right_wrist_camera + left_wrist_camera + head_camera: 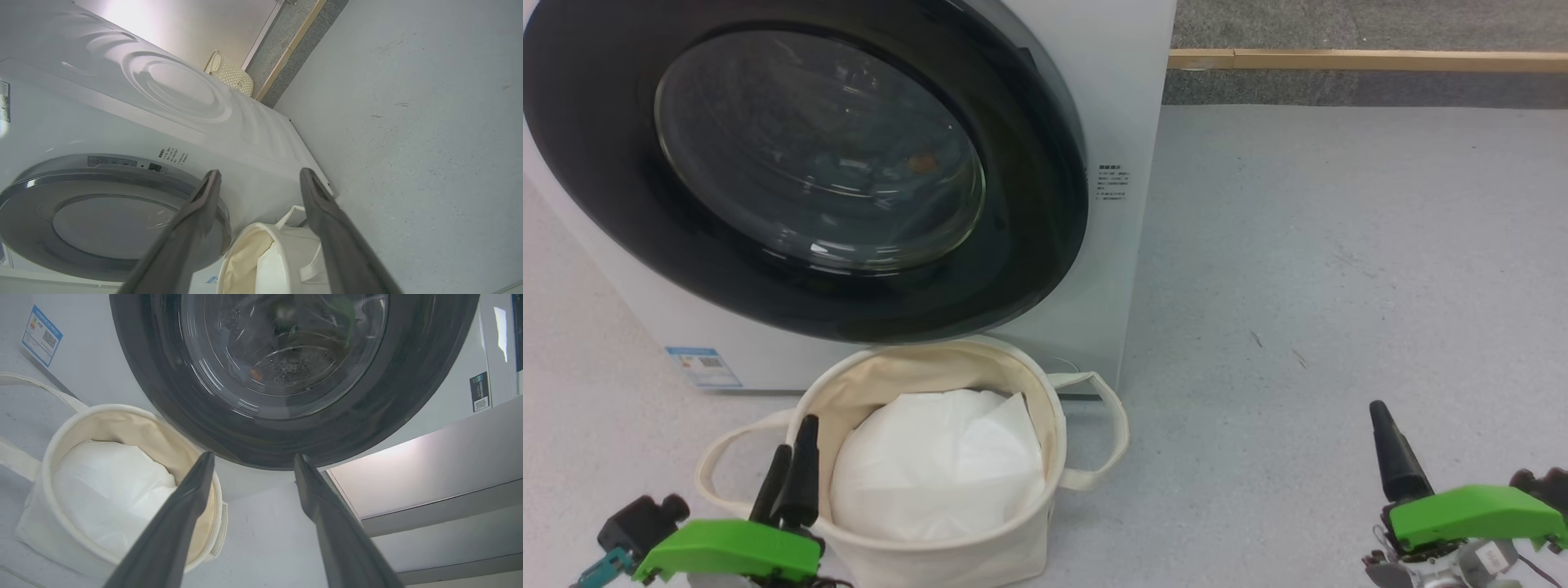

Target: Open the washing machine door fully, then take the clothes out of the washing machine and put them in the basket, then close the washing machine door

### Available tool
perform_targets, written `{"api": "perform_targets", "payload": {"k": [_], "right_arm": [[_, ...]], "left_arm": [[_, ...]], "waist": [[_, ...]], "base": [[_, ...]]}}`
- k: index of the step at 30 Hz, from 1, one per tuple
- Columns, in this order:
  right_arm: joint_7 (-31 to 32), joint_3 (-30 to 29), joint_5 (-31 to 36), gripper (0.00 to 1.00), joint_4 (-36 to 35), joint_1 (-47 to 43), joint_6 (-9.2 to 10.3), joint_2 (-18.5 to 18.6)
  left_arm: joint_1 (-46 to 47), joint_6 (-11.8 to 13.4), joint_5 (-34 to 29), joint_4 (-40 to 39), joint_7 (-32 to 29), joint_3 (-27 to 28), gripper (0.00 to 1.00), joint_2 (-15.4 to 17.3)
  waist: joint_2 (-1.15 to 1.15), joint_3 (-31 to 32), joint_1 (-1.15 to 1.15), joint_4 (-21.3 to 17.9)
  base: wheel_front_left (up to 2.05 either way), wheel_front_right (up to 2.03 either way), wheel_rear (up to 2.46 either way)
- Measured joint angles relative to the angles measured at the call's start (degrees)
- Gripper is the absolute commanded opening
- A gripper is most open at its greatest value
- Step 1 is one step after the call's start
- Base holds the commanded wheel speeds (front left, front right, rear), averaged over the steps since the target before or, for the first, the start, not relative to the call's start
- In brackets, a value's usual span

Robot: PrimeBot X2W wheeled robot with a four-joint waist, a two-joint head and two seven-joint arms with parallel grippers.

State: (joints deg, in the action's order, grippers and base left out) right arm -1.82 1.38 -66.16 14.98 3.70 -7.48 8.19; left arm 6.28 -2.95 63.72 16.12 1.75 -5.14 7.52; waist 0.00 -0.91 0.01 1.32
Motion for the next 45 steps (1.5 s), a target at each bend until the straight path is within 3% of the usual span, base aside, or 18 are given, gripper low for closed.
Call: {"api": "perform_targets", "payload": {"k": [6, 45], "right_arm": [[-0.8, 1.7, 5.6, 1.0, 0.3, 0.8, 0.0, 0.9], [-5.9, 8.1, 25.9, 1.0, -1.4, 3.1, 0.0, 5.1]], "left_arm": [[0.1, 0.4, -7.5, -0.7, 1.3, -1.7, 1.0, 1.0], [2.3, 1.4, -34.6, -3.0, 7.6, -4.2, 1.0, 3.2]], "waist": [[0.0, -0.1, 0.0, 0.2], [0.0, 1.0, 0.0, 1.3]], "base": [[0.0, 0.0, 0.0], [0.0, 0.0, 0.0]]}}
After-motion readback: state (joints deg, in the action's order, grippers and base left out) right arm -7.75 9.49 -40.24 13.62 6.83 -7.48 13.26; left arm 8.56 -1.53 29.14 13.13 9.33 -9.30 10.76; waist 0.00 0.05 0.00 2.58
